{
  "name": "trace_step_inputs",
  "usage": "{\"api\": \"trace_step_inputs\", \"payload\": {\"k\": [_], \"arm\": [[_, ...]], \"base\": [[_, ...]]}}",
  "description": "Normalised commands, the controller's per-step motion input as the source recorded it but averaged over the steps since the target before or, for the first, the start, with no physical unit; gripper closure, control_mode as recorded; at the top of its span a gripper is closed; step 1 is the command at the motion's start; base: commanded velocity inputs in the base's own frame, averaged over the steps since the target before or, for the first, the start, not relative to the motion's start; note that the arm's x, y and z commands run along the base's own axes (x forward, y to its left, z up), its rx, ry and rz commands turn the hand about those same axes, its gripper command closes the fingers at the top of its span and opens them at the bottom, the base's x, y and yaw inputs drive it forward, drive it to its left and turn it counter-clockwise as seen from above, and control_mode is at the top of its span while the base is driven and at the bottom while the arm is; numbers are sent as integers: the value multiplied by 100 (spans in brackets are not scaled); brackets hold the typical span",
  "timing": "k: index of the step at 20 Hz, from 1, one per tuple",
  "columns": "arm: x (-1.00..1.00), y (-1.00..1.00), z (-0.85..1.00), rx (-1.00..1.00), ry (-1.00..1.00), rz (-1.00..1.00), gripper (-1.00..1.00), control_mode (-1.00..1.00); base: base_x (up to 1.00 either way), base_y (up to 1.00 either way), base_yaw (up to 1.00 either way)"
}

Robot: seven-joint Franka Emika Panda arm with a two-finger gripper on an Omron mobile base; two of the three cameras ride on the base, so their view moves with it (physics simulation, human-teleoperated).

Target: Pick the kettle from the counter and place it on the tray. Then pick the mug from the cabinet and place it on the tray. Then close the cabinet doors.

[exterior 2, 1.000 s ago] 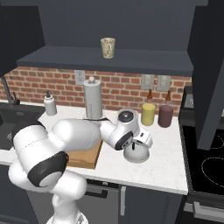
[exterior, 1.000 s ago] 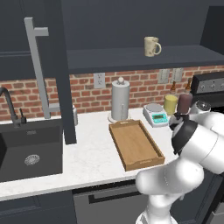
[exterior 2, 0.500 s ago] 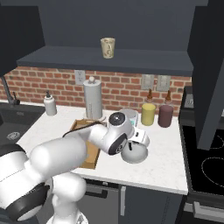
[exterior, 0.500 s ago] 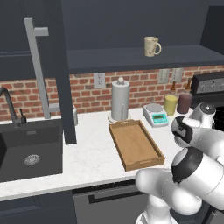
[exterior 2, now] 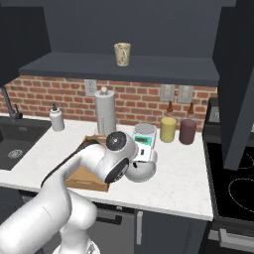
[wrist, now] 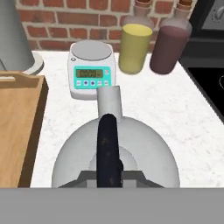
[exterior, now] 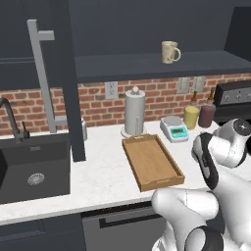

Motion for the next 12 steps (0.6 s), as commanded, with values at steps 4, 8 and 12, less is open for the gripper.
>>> {"api": "trace_step_inputs", "payload": {"k": [4,8,12], "arm": [[-15,74,37,0,0,2,100,-100],[9,88,38,0,3,0,100,-100],[12,85,30,0,4,-1,100,-100]], "base": [[0,0,0],[0,0,0],[0,0,0]]}}
